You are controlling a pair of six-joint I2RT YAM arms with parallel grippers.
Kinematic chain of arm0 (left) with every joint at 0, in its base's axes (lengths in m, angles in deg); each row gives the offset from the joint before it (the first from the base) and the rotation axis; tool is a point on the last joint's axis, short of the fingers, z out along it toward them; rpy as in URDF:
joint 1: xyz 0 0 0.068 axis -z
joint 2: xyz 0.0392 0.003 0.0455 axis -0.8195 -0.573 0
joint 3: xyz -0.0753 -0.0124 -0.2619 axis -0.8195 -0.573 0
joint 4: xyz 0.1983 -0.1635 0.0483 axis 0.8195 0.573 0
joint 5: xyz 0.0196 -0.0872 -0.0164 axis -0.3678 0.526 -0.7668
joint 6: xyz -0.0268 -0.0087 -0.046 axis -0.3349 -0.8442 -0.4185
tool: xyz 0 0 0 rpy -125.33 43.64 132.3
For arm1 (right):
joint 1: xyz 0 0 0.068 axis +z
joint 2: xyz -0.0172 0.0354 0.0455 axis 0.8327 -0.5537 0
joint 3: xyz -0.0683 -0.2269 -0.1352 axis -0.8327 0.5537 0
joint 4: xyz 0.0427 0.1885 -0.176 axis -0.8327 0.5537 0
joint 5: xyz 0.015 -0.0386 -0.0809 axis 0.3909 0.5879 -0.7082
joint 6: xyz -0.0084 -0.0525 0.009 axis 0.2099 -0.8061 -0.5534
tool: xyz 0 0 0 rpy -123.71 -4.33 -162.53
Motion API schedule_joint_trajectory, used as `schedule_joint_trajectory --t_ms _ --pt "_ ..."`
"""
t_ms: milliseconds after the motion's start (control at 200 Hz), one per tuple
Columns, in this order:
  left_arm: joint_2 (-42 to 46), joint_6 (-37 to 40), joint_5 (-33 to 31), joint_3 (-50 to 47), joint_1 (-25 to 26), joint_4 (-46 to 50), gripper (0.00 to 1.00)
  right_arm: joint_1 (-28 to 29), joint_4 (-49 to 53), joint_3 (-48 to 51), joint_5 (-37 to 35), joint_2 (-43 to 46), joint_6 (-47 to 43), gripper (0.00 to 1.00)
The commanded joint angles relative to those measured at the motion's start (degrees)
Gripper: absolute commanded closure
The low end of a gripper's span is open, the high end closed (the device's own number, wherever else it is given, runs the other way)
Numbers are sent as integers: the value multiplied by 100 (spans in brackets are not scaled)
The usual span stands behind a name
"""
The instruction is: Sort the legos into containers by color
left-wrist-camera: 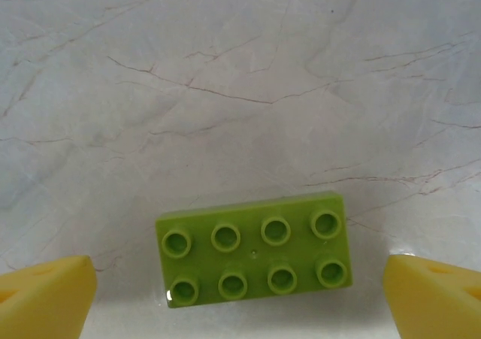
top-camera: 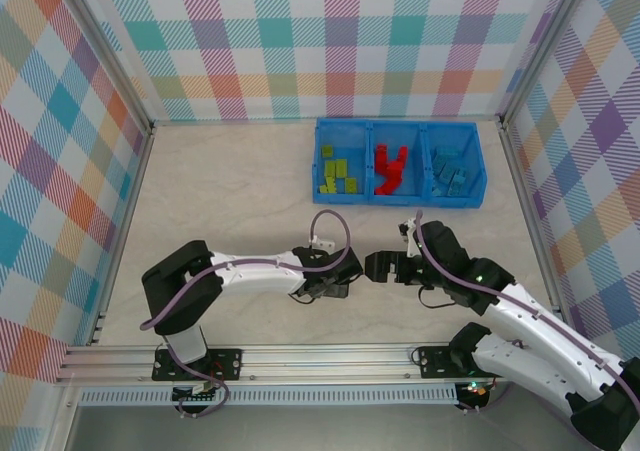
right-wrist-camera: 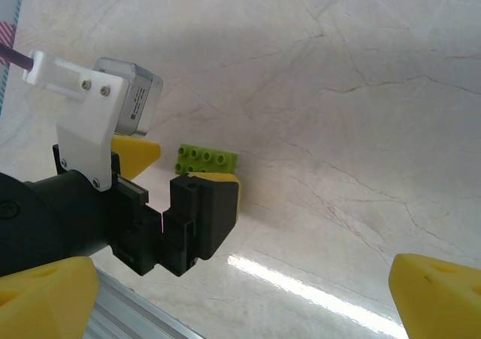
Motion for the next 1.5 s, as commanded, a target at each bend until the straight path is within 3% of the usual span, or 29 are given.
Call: schedule_joint_trajectory --t_ms 0,170,400,565,805,1005,1295,1405,1495 --pt "-217 -157 79 110 72 -33 10 33 -209 12 183 96 49 0" --pt "-246 -292 187 5 72 -110 29 34 -92 -9 210 106 19 0" --pt "-316 -423 372 -169 66 -235 41 34 192 -55 142 329 83 0" --pt "-30 -412 293 -214 8 -132 43 23 360 -121 15 478 187 0" --pt "748 353 -102 413 -468 -164 43 16 501 -306 -381 616 350 0" --pt "125 1117 -288 1829 -1090 -317 42 -27 500 -264 -791 1094 514 0" --pt "-2179 1991 -611 4743 -2035 -565 40 -28 618 -209 -534 1273 664 0" --pt "-2874 2211 -538 5882 -2195 -369 37 -28 711 -210 -490 1357 699 0" --pt "-3061 2391 -381 6370 -2240 -385 28 -31 748 -192 -489 1391 717 0"
